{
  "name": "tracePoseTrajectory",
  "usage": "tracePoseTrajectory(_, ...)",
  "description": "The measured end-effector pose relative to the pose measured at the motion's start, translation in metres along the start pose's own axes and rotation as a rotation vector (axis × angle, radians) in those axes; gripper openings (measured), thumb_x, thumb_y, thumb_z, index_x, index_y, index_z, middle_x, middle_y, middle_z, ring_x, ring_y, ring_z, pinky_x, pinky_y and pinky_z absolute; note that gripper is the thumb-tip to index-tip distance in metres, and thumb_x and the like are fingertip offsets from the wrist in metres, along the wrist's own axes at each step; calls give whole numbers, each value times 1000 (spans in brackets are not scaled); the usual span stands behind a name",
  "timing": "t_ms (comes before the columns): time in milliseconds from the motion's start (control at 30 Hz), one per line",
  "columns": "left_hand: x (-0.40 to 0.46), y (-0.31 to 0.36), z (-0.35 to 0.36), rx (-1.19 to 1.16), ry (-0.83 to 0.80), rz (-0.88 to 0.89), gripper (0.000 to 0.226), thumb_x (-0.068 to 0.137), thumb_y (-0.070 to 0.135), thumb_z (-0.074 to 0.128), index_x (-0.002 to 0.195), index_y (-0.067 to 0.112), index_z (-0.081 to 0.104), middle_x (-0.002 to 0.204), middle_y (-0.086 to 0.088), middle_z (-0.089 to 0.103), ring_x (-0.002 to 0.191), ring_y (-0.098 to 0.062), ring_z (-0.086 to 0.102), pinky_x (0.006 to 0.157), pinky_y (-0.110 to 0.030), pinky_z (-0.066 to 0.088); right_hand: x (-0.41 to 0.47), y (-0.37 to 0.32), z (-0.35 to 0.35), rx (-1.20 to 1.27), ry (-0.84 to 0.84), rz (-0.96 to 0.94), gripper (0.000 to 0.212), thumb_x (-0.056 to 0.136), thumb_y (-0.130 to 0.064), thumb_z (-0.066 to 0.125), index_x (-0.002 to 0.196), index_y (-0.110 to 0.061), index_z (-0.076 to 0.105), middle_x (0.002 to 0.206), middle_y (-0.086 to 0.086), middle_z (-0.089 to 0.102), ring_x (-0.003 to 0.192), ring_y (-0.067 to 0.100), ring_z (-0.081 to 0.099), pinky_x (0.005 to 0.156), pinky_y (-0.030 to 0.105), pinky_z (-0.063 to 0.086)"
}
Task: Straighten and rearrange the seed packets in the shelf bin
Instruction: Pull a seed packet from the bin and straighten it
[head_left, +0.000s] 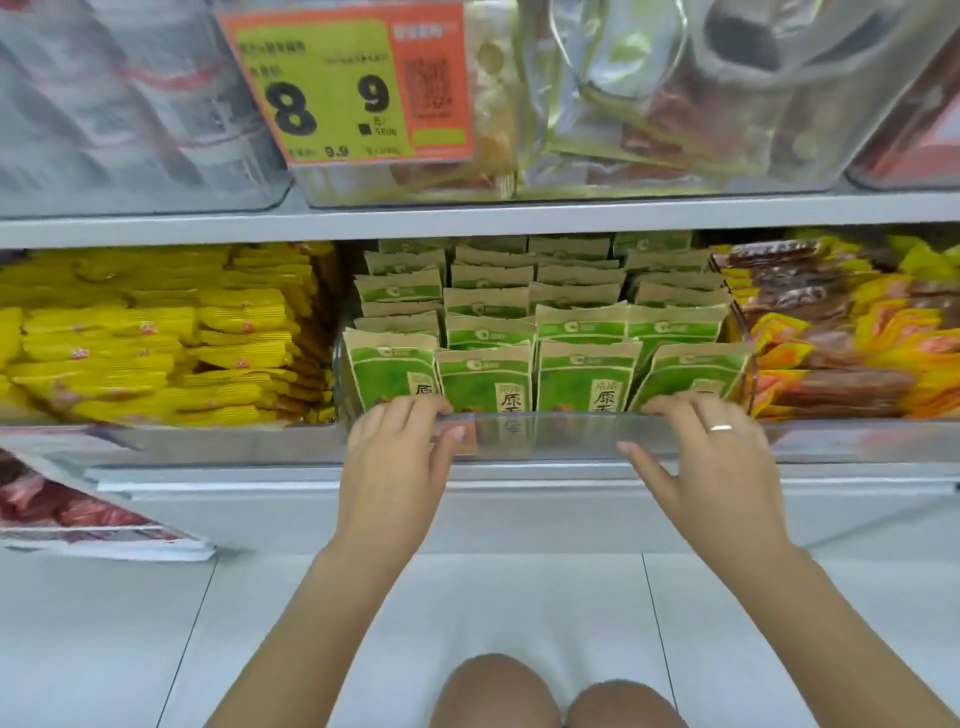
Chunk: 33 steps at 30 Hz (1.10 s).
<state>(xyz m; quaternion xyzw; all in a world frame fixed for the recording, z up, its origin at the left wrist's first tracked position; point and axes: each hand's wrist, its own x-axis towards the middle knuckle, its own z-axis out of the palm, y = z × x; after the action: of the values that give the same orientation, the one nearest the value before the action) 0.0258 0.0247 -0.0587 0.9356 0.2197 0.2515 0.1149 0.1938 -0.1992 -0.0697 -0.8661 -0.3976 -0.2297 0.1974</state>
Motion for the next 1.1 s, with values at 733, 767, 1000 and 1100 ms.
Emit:
tracePoseTrajectory(733,-7,0,-40,-97,-27,-41,24,62,2,89,78,10,72,70,-4,67,64,-31,60,59,-33,49,-5,-16,-33,128,16,72,30,68,-12,85,87,-14,62,86,4,59,77,30,55,69,31,30)
tracePoseTrajectory(767,-15,2,-42,-107,-31,-39,24,62,2,89,78,10,73,70,-4,67,65,-31,60,59,-33,49,-12,-17,-36,126,18,70,30,68,-11,86,86,-13,62,85,4,59,76,30,55,68,31,30)
tracePoseTrajectory(1000,-64,5,-49,-149,-14,-67,25,61,2,89,78,10,74,69,-2,68,63,-29,60,60,-29,42,-57,-33,-52,122,44,65,32,64,-10,87,84,-13,63,83,4,59,73,30,55,67,34,32)
tracePoseTrajectory(1100,-72,8,-52,-161,1,-65,23,62,2,89,78,11,75,69,-2,68,64,-29,60,60,-30,44,-66,-38,-55,134,50,77,31,65,-9,87,84,-13,63,83,3,59,73,29,57,67,34,36)
